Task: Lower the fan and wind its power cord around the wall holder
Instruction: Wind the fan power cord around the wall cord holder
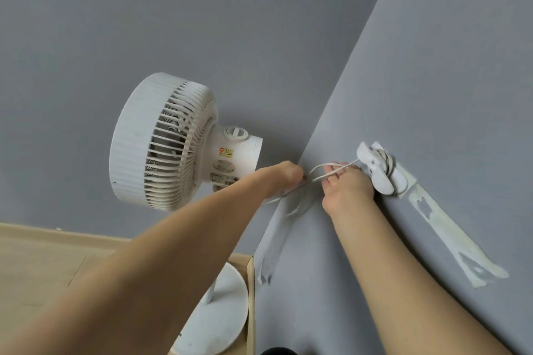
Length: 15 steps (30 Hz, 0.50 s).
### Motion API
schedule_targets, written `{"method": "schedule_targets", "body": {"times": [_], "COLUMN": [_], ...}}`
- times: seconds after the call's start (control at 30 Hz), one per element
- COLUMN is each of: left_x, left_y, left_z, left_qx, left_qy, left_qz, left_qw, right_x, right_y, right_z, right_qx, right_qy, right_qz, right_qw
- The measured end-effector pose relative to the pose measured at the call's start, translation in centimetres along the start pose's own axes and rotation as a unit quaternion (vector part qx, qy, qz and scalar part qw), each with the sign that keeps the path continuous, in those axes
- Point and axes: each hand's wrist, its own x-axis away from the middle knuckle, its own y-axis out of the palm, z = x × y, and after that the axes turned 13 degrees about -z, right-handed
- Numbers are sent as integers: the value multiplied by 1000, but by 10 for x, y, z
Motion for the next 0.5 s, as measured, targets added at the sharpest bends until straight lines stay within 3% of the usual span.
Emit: {"method": "schedule_targets", "body": {"times": [0.13,0.23,0.43,0.5], "left_x": [-4,-7,4,28], "left_y": [3,0,-30,-18], "left_z": [12,15,49,110], "left_qx": [10,76,127,74], "left_qy": [60,71,56,83], "left_qz": [-7,25,107,111], "left_qw": [998,994,985,988], "right_x": [1,1,4,28], "right_y": [2,8,14,1], "right_z": [-6,-6,14,-18], "right_qx": [-77,-158,-61,-82], "right_qy": [-18,-60,-24,-44], "right_qz": [-37,-59,-23,-21], "right_qw": [996,984,998,995]}}
